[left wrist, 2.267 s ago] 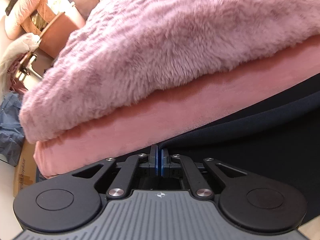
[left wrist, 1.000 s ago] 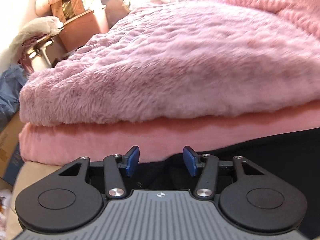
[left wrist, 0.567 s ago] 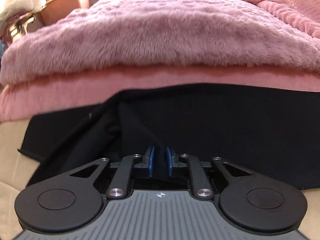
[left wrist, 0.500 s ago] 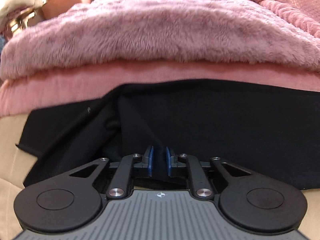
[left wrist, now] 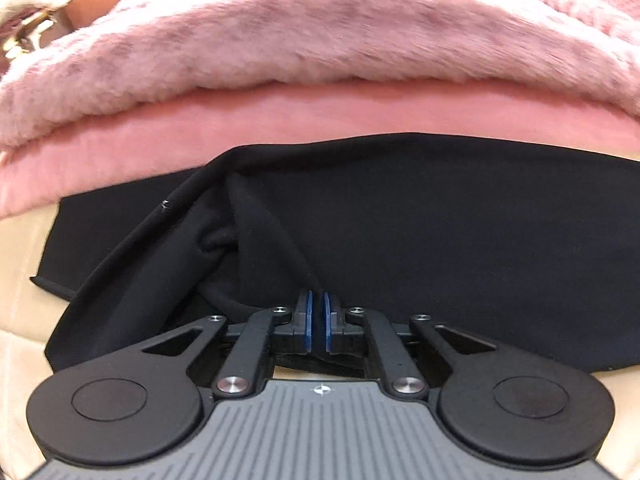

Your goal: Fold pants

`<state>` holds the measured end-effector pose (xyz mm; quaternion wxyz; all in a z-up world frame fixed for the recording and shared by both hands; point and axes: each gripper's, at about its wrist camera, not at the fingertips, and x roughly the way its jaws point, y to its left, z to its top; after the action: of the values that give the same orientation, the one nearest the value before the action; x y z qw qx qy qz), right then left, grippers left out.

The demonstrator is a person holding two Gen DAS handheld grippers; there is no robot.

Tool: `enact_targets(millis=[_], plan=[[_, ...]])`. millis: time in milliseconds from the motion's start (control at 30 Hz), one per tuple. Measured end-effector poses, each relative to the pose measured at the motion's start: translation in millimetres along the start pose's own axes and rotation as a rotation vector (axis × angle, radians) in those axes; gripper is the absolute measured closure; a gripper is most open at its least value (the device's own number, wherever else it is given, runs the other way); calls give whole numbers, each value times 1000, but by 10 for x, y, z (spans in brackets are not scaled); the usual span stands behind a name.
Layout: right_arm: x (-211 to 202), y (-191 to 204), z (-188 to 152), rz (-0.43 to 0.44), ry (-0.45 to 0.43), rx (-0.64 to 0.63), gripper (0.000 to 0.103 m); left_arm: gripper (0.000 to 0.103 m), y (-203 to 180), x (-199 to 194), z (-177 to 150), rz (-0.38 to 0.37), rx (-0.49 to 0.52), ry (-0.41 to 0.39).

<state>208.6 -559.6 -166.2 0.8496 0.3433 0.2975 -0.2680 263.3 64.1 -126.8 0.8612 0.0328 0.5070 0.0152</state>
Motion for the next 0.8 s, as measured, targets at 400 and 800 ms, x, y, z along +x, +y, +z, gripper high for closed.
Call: enact_targets(millis=[400,800], plan=[[-393,-705,422,-184,27,-222,82,97,-389,-258,-326,-148,-1,37],[125,314,302,2,35,-667,101,95,-78,-390,-205,-110,-46,-21]])
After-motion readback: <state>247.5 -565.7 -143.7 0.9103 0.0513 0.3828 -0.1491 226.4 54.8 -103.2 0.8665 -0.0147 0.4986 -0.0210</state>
